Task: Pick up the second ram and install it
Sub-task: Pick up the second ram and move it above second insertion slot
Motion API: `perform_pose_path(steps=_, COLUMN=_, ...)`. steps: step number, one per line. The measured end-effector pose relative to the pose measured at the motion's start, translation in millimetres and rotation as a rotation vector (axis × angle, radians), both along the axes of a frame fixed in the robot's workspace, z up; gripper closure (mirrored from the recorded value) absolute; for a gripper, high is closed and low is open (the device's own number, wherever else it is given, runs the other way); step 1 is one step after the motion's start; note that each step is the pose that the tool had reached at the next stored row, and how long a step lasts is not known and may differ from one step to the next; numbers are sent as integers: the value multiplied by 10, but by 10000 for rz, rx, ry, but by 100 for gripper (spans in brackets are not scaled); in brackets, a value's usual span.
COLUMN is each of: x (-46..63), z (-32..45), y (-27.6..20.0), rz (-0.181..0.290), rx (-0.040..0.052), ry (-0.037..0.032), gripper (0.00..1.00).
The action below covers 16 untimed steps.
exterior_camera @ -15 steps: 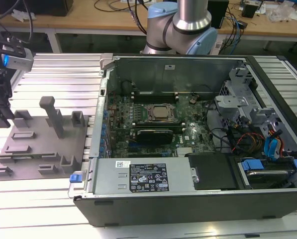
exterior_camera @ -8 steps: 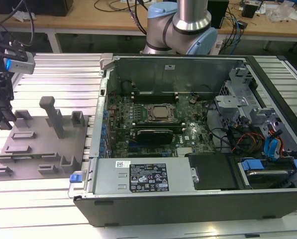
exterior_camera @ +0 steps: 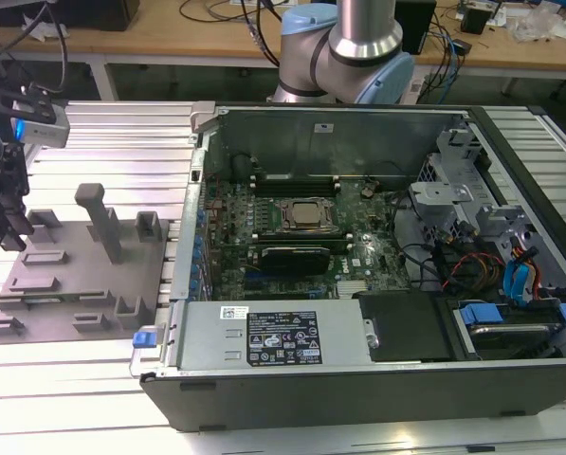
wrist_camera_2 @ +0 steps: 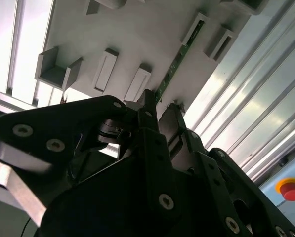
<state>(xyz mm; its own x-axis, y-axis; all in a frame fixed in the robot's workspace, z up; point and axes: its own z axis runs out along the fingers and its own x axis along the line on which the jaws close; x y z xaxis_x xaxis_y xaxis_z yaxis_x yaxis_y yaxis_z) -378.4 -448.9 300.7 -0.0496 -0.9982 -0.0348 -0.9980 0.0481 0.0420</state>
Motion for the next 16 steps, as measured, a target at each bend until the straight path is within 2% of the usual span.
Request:
perform_pose_path(steps=10, x=0, z=-94, y=0, rz=0, rx=-1, ry=1, gripper=72)
perform_pose_path(steps=16, x=0, z=-209, y=0, rz=0, rx=0, ry=0, gripper=72)
